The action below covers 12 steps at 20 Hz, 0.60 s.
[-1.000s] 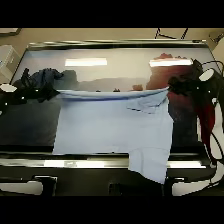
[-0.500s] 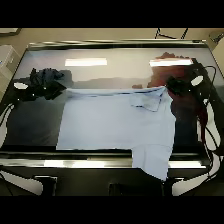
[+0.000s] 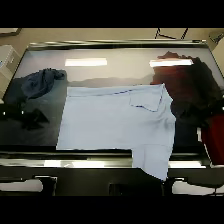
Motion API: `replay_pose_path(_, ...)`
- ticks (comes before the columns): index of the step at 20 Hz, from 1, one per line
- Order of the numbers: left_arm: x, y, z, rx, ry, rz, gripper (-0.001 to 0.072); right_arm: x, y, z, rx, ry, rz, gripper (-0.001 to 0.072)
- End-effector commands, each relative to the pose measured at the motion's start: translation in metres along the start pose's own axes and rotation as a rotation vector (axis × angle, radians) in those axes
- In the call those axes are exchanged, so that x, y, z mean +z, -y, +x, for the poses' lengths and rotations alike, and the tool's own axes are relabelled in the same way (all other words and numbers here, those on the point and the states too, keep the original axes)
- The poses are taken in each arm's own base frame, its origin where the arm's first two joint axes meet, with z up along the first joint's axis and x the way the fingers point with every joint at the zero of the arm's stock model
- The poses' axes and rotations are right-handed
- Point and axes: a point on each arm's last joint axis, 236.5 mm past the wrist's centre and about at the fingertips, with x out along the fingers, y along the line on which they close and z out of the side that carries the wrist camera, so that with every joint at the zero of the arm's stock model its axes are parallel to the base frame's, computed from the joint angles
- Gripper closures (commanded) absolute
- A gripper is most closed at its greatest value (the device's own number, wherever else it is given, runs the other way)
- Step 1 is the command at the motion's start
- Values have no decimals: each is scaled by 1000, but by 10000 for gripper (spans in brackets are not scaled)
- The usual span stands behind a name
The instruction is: Fold the clothes and pants, and hang the long-sleeved shirts on hangers.
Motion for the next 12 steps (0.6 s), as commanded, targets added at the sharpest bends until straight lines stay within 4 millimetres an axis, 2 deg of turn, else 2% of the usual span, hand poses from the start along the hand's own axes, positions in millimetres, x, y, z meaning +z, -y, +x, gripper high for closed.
replay_pose_path(1, -86, -31, 38, -14, -102, -8, 221, -66, 29, 20, -45, -87, 37, 156)
replay_pose_path(2, -98, -27, 48, -58, -109, 3, 254, -75, 30, 23, -46, -95, 40, 157)
replay_pose_path(4, -107, -16, 60, -129, -117, 10, 254, -87, 30, 25, -46, -117, 39, 164)
replay_pose_path(11, -99, 0, 85, -158, -98, 16, 273, -92, 30, 24, -45, -134, 39, 164)
replay_pose_path(12, -99, 2, 89, -153, -110, 18, 340, -92, 30, 24, -45, -134, 37, 164)
